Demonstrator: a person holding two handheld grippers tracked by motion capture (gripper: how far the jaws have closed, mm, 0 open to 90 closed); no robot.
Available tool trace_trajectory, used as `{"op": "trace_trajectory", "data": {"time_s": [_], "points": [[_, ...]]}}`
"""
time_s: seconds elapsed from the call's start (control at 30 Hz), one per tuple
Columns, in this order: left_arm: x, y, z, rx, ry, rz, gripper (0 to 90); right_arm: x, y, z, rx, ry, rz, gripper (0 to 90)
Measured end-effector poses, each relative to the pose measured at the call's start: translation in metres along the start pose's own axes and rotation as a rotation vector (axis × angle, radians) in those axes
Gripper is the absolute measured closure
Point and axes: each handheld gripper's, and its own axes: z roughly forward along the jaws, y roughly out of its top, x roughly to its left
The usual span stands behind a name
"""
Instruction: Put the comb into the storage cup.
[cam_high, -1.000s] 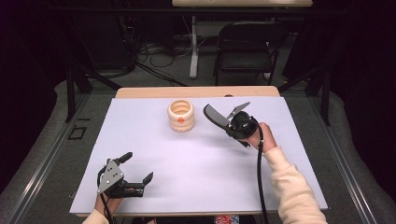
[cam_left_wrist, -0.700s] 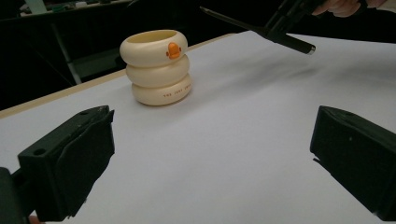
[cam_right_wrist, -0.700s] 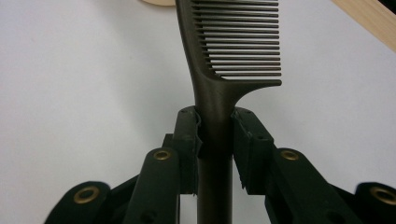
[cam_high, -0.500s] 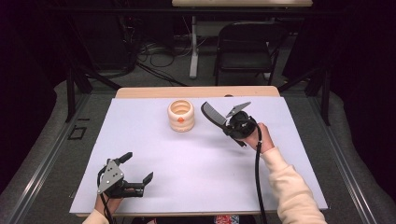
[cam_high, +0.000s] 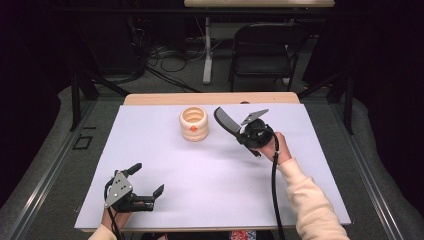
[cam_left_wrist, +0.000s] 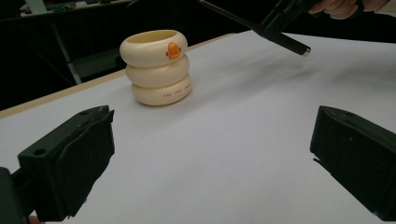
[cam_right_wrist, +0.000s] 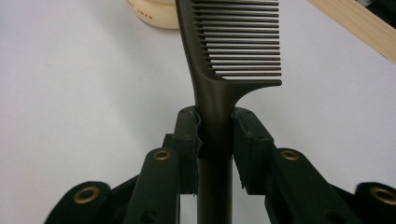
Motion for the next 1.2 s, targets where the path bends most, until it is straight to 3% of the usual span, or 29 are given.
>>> {"op": "trace_trajectory", "data": {"time_s": [1.2], "points": [[0.0006, 0.0002, -0.0008, -0.006, -0.005, -0.013, 0.1, 0.0064, 0.0053, -0.0032, -0.093, 0.007, 0.006, 72.4]]}}
